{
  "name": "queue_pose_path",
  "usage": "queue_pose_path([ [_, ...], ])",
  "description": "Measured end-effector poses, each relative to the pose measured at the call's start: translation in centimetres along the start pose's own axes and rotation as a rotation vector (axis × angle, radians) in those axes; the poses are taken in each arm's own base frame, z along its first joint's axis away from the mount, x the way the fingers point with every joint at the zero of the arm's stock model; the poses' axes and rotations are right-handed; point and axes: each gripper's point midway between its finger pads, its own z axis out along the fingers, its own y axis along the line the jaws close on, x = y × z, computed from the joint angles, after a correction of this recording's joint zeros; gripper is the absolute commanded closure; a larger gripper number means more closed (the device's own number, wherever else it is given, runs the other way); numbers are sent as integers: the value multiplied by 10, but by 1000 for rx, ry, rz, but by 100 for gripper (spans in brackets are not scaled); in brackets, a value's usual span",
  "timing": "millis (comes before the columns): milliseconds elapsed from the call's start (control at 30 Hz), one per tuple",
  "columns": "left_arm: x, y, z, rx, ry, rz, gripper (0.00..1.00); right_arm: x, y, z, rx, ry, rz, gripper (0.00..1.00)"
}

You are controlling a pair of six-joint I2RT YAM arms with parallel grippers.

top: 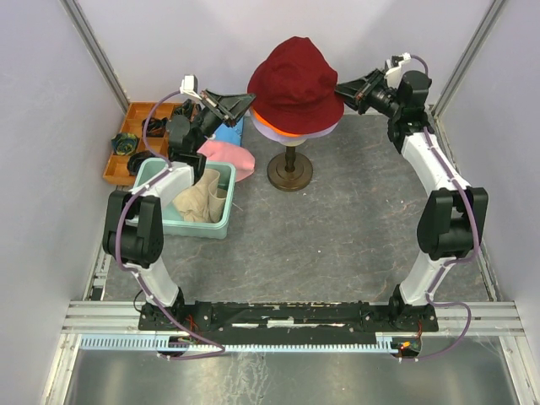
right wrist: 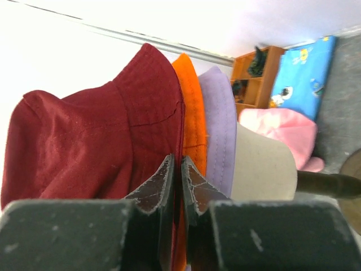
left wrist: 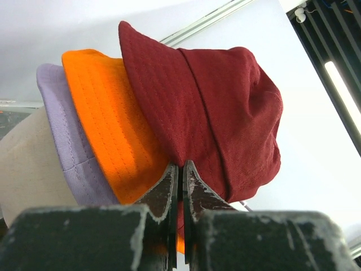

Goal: Stack the hats
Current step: Stack the hat on the hat.

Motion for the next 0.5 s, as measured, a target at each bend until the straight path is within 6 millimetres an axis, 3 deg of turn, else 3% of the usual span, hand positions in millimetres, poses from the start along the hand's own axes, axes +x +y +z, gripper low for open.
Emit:
queue_pose_path([
  [233,0,2,6,-4,35,-4,97,-24,-2,-10,-180,-43,243,78],
  [333,-2,3,9,-4,44,-4,97,-33,4,-16,-253,-61,297,84],
  [433,-3,5,13,-6,58,-5,97,-43,15,-23,-330,-76,339,69],
  [500,-3,6,15,-8,63,-7,97,-45,21,-27,-360,-73,352,65],
])
